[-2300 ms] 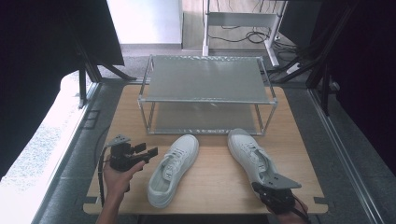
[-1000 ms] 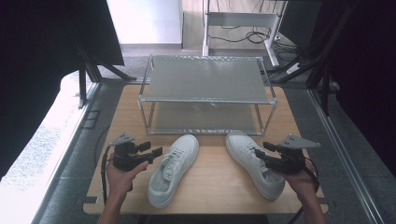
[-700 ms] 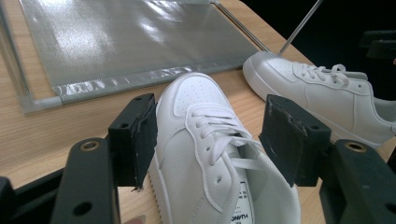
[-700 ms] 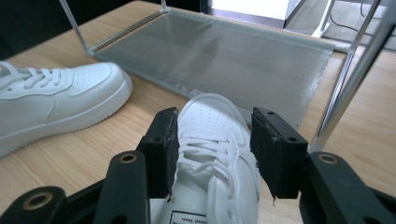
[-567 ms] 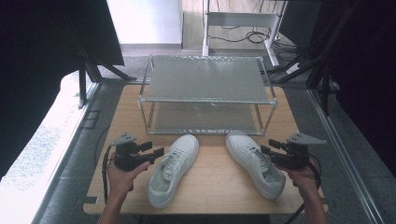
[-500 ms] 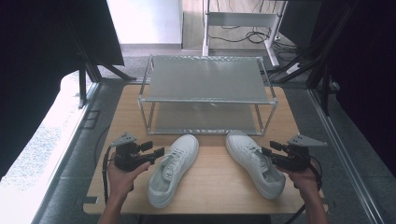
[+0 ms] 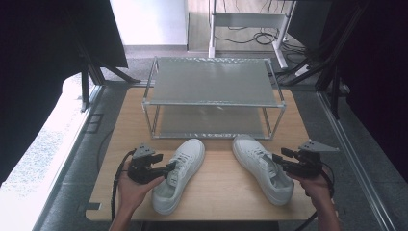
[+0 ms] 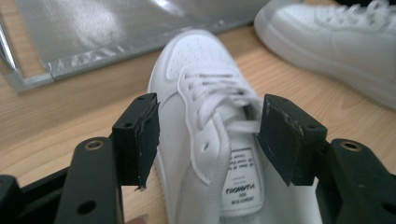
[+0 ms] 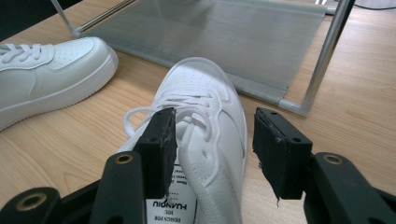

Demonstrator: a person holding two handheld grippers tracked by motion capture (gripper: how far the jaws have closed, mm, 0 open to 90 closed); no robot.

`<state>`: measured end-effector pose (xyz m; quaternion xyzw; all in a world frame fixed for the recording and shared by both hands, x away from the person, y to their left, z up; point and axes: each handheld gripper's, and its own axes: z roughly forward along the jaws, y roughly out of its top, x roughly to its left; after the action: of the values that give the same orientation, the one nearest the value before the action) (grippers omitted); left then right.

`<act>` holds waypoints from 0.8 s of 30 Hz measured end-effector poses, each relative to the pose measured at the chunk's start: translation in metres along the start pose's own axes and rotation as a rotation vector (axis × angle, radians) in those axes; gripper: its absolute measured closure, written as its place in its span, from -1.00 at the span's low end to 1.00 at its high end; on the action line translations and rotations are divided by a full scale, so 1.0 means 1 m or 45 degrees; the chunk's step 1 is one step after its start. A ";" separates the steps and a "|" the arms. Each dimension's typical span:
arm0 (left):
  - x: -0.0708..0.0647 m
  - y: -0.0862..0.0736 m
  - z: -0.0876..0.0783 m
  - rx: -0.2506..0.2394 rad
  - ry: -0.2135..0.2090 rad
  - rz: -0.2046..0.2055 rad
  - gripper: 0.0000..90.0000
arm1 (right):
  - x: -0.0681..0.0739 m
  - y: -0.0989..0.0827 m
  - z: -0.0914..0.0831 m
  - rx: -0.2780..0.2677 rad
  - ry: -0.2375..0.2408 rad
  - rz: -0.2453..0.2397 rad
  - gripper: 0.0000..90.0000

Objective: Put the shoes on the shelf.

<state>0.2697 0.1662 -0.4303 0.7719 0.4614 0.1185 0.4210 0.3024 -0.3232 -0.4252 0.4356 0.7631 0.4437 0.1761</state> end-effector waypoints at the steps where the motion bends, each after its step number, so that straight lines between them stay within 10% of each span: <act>1: 0.000 -0.001 0.001 0.012 0.008 0.007 -0.16 | 0.000 0.000 0.000 0.000 0.000 0.000 0.11; 10: -0.004 -0.010 0.014 0.121 0.084 0.082 -0.26 | -0.003 0.000 -0.001 -0.003 0.003 0.018 0.10; 24: -0.002 -0.016 0.023 0.201 0.215 0.152 0.09 | -0.002 -0.004 0.002 0.019 0.001 0.008 0.10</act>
<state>0.2724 0.1555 -0.4562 0.8160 0.4562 0.1712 0.3110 0.3026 -0.3244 -0.4293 0.4390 0.7653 0.4386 0.1711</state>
